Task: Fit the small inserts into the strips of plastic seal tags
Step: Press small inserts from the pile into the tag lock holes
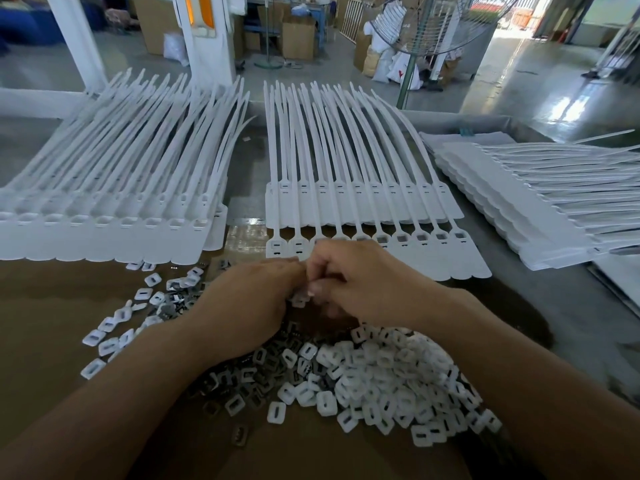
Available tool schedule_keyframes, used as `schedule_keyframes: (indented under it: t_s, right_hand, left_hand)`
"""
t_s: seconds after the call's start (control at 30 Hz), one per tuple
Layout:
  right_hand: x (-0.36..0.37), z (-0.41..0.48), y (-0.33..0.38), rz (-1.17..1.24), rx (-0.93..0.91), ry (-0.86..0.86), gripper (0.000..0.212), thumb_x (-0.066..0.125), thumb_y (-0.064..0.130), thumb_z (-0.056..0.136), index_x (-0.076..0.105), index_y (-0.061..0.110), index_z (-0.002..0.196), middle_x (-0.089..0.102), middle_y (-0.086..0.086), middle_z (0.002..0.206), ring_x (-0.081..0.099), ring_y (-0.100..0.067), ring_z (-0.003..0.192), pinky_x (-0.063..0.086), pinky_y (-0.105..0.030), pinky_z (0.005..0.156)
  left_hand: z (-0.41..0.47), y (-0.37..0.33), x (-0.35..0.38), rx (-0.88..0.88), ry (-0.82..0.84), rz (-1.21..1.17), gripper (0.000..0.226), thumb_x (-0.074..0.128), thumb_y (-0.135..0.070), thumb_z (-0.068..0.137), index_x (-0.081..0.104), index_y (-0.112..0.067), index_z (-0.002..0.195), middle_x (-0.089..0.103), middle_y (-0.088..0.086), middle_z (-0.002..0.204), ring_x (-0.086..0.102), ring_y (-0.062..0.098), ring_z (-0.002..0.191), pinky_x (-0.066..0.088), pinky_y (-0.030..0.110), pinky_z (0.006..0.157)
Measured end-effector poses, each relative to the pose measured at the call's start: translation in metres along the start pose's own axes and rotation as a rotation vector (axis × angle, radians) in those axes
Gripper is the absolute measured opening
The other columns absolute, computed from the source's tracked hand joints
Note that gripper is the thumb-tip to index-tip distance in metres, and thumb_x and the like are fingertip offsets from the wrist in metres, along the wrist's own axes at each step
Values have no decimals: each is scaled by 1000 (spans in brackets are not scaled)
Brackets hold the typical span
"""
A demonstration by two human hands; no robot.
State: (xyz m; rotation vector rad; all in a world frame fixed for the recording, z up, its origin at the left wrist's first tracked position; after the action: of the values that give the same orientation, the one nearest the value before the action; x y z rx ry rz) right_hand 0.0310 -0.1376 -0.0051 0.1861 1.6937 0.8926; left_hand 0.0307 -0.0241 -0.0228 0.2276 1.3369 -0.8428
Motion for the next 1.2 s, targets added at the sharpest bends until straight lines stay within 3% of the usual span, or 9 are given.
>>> schedule_keyframes:
  t_s: [0.1,0.17,0.3,0.4,0.63,0.9,0.97,1.07,1.2]
  right_hand:
    - [-15,2,-9,39,71,-104,18,56,13,88,51,24,75,64,5,75,65,-4,63,55,-21,59]
    - [-24,5,-17,19,122,-147,14,62,15,85,55,23,77,64,8,75,64,-1,66,54,-21,63]
    - [-35,18,-28,-44,183,-220,18,70,13,78,57,25,77,57,14,74,54,2,68,42,-12,59]
    - [-37,27,-32,-7,188,-260,14,71,10,78,66,19,87,58,12,70,54,2,65,44,-12,62]
    - [-31,45,-34,-51,174,-286,8,70,15,80,72,16,88,59,11,69,52,3,65,45,-16,74]
    - [-25,54,-39,-63,188,-252,10,64,11,84,71,17,88,56,15,69,49,5,65,35,-4,59]
    - [-23,54,-38,-96,186,-250,11,63,12,84,71,18,87,55,15,71,50,3,68,36,-6,58]
    - [-21,56,-38,-115,199,-249,11,64,10,83,70,19,86,55,12,74,54,-6,80,46,-20,74]
    - [-21,58,-42,-98,216,-296,16,68,12,80,57,24,81,50,15,73,55,-10,85,47,-26,78]
  left_hand:
    - [0,-1,0,15,2,25,54,42,-4,75,55,-25,124,56,-9,127,55,11,111,33,15,85]
    - [0,0,0,13,14,36,57,46,0,76,52,-25,127,48,-9,134,47,10,121,25,18,92]
    - [1,3,4,-1,48,39,60,43,-2,80,45,-33,131,36,-19,139,24,-12,120,16,14,96]
    - [3,4,5,-14,62,24,62,42,-3,81,41,-36,133,32,-24,140,15,-17,113,12,11,96]
    - [-1,3,4,-1,66,15,61,42,-2,81,41,-34,133,33,-21,141,14,-17,113,3,1,92]
    - [0,2,4,16,63,30,61,43,-1,80,43,-32,133,36,-19,140,16,-17,111,-5,-7,84]
    - [1,2,3,13,58,29,62,43,-1,79,44,-31,133,36,-18,140,20,-15,117,3,-1,91]
    - [1,1,3,4,56,30,62,43,0,78,45,-30,132,37,-17,140,30,-5,126,11,10,95]
    - [-1,1,4,3,47,32,61,43,0,79,46,-30,131,39,-17,139,33,-3,126,13,11,95]
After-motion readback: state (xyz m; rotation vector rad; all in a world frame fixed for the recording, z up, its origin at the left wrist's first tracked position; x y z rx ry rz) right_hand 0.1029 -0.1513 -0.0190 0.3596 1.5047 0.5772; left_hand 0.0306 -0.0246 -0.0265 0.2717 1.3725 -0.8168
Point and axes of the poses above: each hand's wrist, its own z-axis towards the middle knuckle, its own x-axis out of the palm, y = z × x, the point moved 5 cm from there along z, towards the middle knuckle
